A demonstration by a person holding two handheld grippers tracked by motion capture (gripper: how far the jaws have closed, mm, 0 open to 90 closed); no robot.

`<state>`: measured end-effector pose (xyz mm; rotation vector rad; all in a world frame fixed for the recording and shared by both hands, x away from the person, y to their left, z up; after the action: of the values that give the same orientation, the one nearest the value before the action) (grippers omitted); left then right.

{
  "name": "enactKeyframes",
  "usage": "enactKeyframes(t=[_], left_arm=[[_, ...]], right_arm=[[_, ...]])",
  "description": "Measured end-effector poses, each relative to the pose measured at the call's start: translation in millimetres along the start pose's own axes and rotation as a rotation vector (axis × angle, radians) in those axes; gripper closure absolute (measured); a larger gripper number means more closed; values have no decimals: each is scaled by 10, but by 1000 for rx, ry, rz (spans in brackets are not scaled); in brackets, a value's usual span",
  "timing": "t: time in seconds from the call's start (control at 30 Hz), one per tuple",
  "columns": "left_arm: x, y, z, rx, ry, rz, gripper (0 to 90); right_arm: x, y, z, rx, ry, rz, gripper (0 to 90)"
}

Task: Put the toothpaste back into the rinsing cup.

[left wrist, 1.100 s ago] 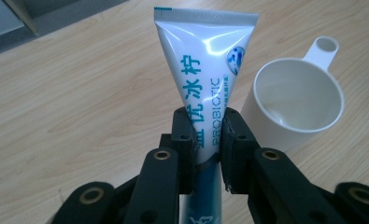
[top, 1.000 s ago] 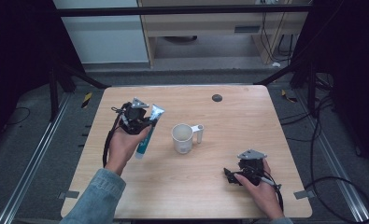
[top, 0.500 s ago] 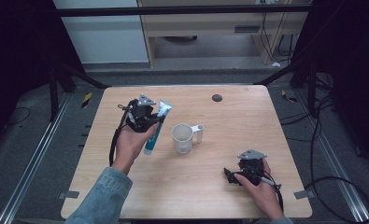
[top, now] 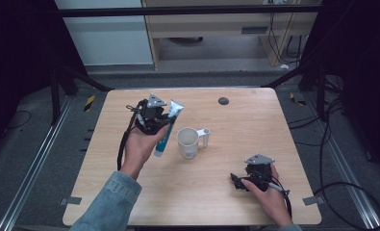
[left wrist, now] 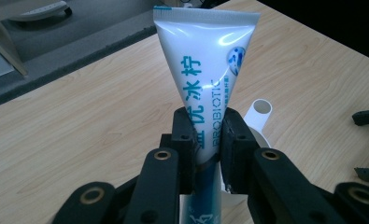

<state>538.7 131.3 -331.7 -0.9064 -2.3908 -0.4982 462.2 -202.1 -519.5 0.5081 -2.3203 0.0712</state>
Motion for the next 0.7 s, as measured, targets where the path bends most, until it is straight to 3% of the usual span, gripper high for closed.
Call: enactKeyframes(t=[0.7], left_arm=[[33, -130, -289, -14, -64, -10, 773]], right_arm=[[0, -2, 0, 4, 1, 2, 21]])
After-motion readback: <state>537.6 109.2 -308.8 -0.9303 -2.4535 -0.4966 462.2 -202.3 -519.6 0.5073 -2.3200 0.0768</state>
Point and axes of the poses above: each handheld gripper's, and its own axes: x roughly backward along the jaws, z roughly out of its underside, y roughly to its left, the point moved 1 cm from there along -x, roughly forward along the jaws, and after that the axes turned 8 degrees about -x, right-handed, at the moved point
